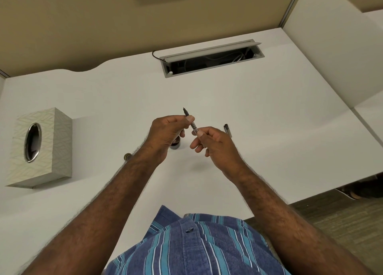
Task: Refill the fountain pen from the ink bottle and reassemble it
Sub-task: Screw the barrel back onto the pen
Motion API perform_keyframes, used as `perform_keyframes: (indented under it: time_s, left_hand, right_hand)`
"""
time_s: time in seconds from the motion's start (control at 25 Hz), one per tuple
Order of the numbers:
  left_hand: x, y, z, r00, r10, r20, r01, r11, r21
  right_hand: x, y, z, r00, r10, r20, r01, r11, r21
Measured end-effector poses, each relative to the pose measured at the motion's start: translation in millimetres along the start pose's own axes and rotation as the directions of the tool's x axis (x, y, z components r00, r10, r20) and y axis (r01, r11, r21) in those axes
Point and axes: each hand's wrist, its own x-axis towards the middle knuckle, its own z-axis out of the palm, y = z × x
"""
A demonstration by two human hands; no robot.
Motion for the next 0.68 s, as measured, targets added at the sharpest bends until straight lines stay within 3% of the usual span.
perform_keyframes:
  time_s: [0.16, 0.24, 0.32, 0.48, 0.68]
  left_hand:
    - [-0.3, 0.9, -0.4, 1.0, 0.011, 0.022, -0.011, 1.0, 0.002]
    - [-0.5, 1.7, -0.1, 0.999, 0.012, 0.049, -0.011, 1.0, -0.007]
    - [-1.3, 3.1, 0.0, 0.998, 0.006, 0.061, -0.006, 1.0, -0.004]
    - [-2.3, 3.2, 0.1, 0.998, -0.009, 0.06, 0.008, 1.0, 0.019]
    - [-5.6, 1.1, 7.1, 0.998, -0.049, 0.043, 0.045, 0.996, 0.081]
  right_hand:
    - [-0.7, 1.1, 0.1, 0.995, 0.069, 0.076, -0.084, 0.974, 0.211]
    - [-2.8, 1.5, -0.2, 0.981, 0.121, 0.155, -0.173, 0.906, 0.387]
    - [-3.9, 3.1, -1.8, 0.968, 0.143, 0.205, -0.224, 0.86, 0.459]
    - [-3.0, 6.7, -4.6, 0.991, 0.117, 0.07, -0.13, 0.964, 0.231]
    - [-1.5, 5.4, -9.2, 0.99, -0.031, -0.135, 0.039, 0.998, 0.053]
